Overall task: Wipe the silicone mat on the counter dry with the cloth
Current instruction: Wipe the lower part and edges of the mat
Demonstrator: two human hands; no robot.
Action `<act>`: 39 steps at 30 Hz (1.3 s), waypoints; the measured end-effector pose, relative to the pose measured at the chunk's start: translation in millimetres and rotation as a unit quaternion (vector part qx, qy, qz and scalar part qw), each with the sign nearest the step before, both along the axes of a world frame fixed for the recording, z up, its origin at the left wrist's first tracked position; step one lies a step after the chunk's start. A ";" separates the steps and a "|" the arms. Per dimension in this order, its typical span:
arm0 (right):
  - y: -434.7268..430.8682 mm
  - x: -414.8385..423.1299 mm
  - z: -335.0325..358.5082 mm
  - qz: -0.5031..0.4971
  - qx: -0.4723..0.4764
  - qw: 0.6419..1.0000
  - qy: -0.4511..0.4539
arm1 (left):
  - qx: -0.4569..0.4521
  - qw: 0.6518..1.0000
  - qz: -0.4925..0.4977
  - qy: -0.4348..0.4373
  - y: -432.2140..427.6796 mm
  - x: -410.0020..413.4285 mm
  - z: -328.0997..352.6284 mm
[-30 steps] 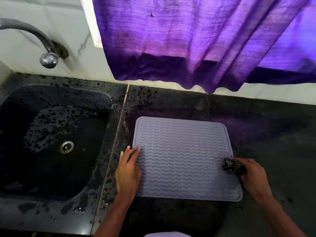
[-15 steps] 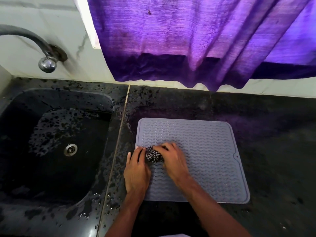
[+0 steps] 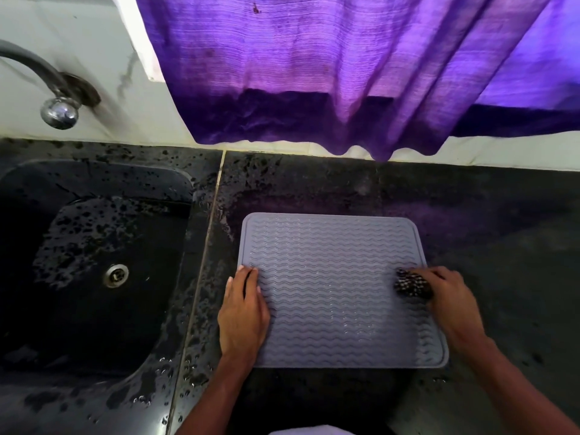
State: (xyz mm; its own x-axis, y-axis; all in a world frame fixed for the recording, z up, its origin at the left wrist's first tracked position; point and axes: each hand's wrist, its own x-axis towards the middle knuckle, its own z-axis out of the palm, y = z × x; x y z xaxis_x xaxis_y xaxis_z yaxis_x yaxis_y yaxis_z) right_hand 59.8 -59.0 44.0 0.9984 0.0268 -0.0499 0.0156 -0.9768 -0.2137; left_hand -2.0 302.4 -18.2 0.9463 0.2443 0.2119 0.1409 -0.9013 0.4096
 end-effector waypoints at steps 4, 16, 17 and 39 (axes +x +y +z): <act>13.0 9.1 3.5 -0.012 0.056 0.998 -0.012 | 0.021 0.999 -0.024 0.012 -2.2 2.3 1.1; 223.6 24.9 -3.8 0.199 0.145 0.969 0.014 | 0.058 0.997 -0.045 0.036 0.6 5.6 0.1; 218.4 23.1 -6.9 0.192 0.142 0.971 0.006 | 0.063 0.996 -0.048 0.038 0.6 5.9 0.2; 130.3 33.1 0.9 0.089 0.166 0.981 -0.040 | 0.079 0.992 -0.087 0.046 0.6 8.6 5.4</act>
State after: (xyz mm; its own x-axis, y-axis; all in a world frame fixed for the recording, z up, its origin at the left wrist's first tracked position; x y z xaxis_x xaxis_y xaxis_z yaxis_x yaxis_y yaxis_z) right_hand 92.9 71.4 44.9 0.9768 0.2022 0.0700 0.2091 -0.8334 -0.5116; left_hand 6.6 303.0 -12.8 0.9883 0.0466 0.1453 0.0083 -0.9674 0.2532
